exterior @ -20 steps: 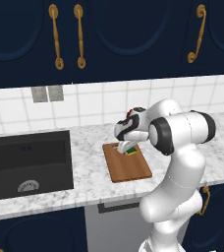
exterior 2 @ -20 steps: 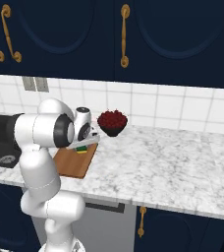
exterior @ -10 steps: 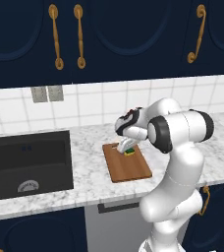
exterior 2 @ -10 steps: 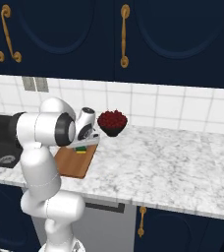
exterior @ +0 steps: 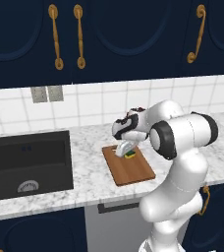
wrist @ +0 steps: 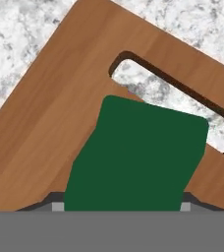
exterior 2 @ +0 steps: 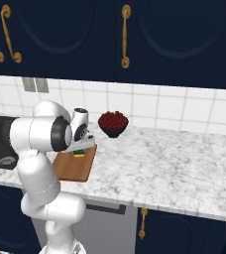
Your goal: Pick up the sponge from the counter and clean the cutting board by briefly scrubbing or pressing down on the cutting board. Once finished, release the sponge.
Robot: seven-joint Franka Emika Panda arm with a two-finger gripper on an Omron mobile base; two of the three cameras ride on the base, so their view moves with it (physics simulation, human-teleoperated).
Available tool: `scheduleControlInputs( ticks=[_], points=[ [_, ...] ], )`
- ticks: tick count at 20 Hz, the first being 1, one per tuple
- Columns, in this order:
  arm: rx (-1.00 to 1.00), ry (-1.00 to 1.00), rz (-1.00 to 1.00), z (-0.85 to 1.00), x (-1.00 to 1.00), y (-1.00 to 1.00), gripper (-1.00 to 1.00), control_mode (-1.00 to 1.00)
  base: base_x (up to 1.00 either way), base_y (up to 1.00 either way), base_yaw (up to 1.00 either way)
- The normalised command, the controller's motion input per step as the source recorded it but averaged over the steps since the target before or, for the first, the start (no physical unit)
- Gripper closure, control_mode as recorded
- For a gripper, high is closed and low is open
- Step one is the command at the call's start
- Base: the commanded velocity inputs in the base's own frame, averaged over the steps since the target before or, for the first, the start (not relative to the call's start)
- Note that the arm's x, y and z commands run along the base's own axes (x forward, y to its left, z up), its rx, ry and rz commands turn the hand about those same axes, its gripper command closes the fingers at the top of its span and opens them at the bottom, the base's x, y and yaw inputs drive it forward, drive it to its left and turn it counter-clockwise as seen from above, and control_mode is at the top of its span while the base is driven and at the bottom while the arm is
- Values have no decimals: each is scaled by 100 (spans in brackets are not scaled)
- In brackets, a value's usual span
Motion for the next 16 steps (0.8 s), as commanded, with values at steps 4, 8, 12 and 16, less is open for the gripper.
scheduleControlInputs(
  ticks=[4,8,12,16],
  points=[
    [-4,-4,-1,-14,-100,6,100,-100,0,0,0],
    [0,-3,0,-16,-100,0,100,-100,0,0,0],
    [0,0,1,-12,-82,0,100,-100,0,0,0],
    [0,1,11,-4,-23,0,100,-100,0,0,0]
  ],
)
